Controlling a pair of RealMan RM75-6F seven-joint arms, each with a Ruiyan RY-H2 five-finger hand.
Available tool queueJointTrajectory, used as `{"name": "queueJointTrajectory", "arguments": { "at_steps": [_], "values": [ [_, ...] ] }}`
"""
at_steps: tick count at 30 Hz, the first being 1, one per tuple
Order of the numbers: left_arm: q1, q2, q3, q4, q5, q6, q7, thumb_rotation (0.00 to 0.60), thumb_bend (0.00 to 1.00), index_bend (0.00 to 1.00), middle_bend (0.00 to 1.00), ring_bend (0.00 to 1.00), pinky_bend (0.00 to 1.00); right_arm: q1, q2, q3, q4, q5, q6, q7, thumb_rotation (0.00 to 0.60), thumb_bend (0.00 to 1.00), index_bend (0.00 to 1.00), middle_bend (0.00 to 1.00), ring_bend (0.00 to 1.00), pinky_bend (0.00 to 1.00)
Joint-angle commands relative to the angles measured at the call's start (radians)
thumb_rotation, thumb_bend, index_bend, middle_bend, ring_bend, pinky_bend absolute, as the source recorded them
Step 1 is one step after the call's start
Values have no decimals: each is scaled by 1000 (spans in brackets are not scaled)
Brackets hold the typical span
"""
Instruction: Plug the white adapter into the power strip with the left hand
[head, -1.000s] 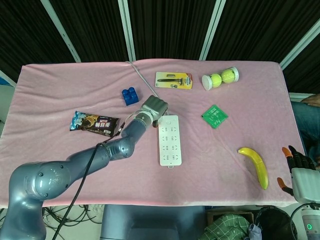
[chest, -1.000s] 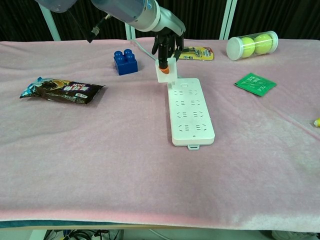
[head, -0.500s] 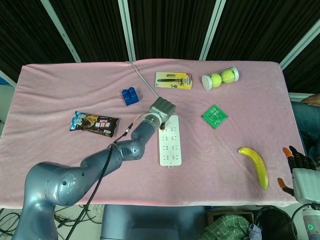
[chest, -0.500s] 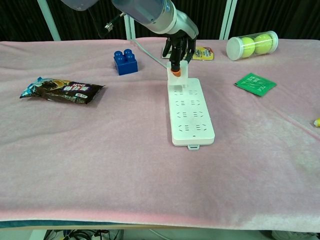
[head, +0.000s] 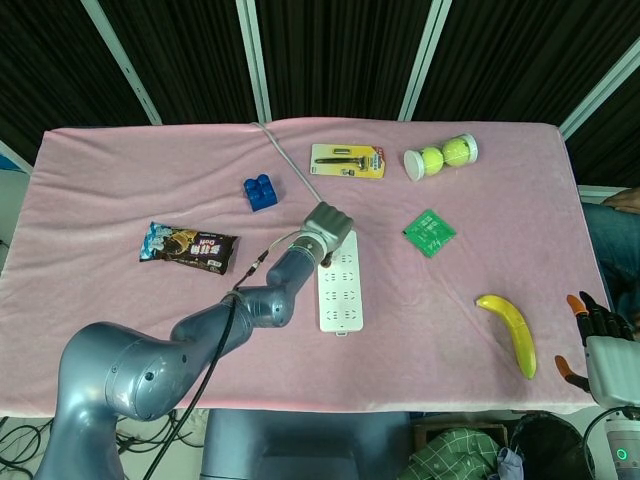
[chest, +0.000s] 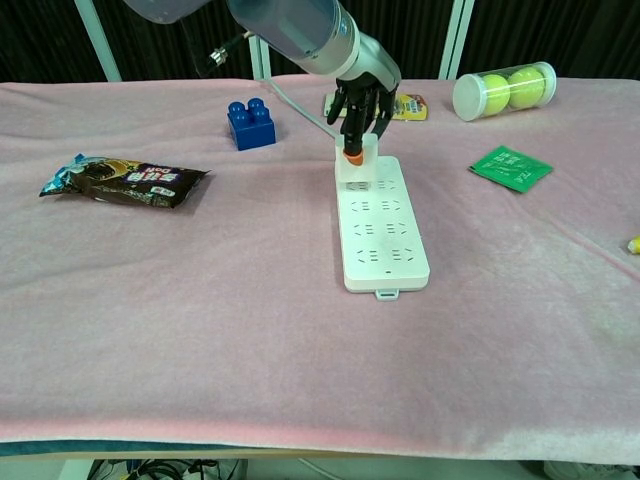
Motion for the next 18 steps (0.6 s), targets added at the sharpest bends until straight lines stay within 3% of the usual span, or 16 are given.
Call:
{"name": "queueJointTrajectory", "arguments": {
  "at_steps": [1,18],
  "values": [
    [-3,-5,12,6,7,-4,-17,600,452,617,593,371,367,-1,0,1,0,2,1,1,600,206,23,45,121,143],
    [-9,-33,74,57,48,-36,-108,600,452,620,593,371,367,0,2,1,-3,8,-3,2,600,208,23,45,121,143]
  ]
}}
